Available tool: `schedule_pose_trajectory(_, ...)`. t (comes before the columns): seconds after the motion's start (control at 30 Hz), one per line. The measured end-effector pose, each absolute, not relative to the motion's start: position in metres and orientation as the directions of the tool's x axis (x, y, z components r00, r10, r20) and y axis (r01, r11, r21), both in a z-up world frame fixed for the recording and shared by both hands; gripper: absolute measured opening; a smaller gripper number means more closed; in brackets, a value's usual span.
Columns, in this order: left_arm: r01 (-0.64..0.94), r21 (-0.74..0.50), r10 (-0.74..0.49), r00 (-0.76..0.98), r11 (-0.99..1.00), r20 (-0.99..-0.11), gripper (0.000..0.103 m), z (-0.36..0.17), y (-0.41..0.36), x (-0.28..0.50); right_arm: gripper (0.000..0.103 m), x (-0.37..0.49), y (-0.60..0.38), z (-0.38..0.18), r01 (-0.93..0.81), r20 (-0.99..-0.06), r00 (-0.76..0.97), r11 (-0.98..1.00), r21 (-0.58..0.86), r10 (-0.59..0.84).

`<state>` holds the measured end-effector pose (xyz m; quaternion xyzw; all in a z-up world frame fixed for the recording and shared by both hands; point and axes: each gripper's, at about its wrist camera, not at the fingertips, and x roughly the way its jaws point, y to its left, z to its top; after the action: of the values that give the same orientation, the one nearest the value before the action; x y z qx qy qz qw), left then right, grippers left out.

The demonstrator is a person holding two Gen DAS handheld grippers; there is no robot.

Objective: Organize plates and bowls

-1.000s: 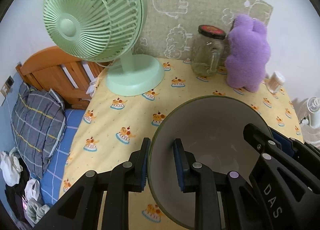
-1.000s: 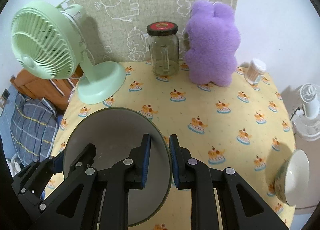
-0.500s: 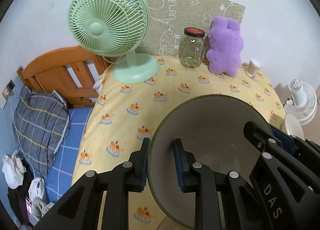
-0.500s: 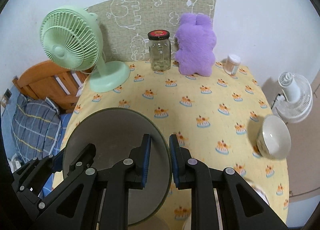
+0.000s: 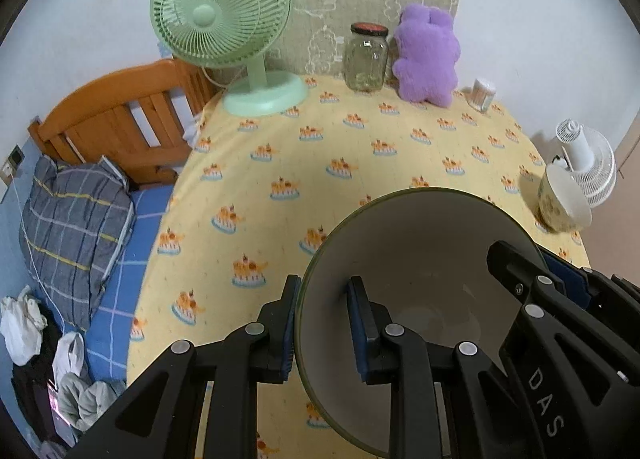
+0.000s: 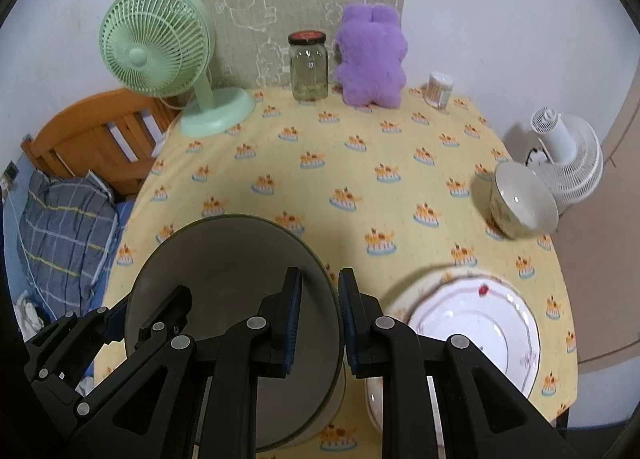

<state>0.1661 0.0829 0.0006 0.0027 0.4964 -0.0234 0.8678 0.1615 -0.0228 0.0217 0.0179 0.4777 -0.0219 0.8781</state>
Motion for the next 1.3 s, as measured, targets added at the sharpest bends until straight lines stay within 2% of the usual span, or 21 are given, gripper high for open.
schedule_pose_trajectory(0.83, 0.027, -0.014, -0.023, 0.407, 1.0, -0.913, 0.021, -0.049, 0.081, 0.149, 0.023, 0.141, -0.023, -0.032, 0.063, -0.901, 0.434, 0.998, 0.017, -0.012)
schedule_pose_trajectory(1.3, 0.033, 0.002, -0.011, 0.403, 0.999, -0.915, 0.021, -0.056, 0.075, 0.151, 0.022, 0.145, -0.03, -0.044, 0.065, -0.909, 0.417, 0.997, 0.028, -0.002)
